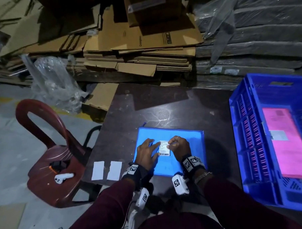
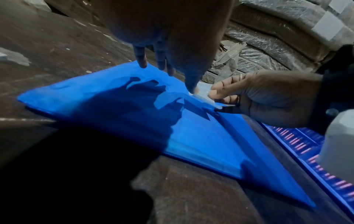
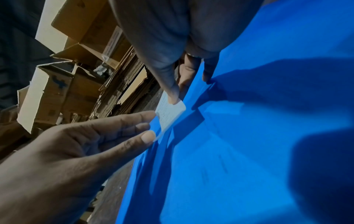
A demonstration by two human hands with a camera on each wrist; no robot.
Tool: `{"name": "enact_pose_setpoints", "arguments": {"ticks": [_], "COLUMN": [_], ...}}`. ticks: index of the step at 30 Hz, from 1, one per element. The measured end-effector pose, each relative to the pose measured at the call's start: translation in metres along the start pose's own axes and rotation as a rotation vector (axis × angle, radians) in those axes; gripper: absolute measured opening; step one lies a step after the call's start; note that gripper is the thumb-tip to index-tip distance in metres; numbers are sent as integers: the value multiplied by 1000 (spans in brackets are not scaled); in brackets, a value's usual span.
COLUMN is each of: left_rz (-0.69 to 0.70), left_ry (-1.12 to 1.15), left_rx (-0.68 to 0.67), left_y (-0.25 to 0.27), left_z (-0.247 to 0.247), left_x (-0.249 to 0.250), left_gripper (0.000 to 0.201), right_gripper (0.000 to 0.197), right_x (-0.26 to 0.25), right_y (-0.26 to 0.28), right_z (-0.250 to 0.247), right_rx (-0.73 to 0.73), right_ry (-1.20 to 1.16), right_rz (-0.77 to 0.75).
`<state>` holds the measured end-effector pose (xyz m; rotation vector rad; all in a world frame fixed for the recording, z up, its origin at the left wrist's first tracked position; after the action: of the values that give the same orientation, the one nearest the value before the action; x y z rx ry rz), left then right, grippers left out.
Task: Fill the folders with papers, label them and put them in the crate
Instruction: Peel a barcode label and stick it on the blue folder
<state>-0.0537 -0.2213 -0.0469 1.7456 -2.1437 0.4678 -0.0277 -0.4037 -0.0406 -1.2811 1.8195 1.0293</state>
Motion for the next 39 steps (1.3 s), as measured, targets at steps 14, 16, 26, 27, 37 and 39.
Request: {"name": "enact_pose_setpoints", "arguments": {"ticks": [14,16,26,27,37,39], "left_rz": [-67,-60,24,34,57,44], "left_ry": [-153,-146,-210,-237,-202,-192], "left_rx": [-151,-128,-4,0,-101,-111], "left_y": [-6,-3,4,4,-1,-2], "left_z": [11,13,13,12,15,15], "left_x": [0,0,7,7,3,3], "left_gripper": [64,65,57,56,57,58], "right_gripper": [20,24,29,28,34,34], "right_x": [23,26,29,29,30,29], "right_y": [1,5,14,14,14,14], "right_z": [9,11,15,16,23,22], "right_rx": [48,63,153,171,200,190], "right_ry": [38,-3,-137,-145,-135,-122], "right_rz": [-159,-181,-147,-134,-64,-70]}}
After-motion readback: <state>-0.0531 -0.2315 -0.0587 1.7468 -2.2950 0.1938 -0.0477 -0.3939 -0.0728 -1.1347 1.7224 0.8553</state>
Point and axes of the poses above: each hand's wrist, its own y-axis away from the middle knuckle, its own z-axis out of the palm, x = y × z, the point moved 3 cm from there along -y, towards the middle knuckle, and after that the axes turned 7 degrees about x, right-handed, at the moved point
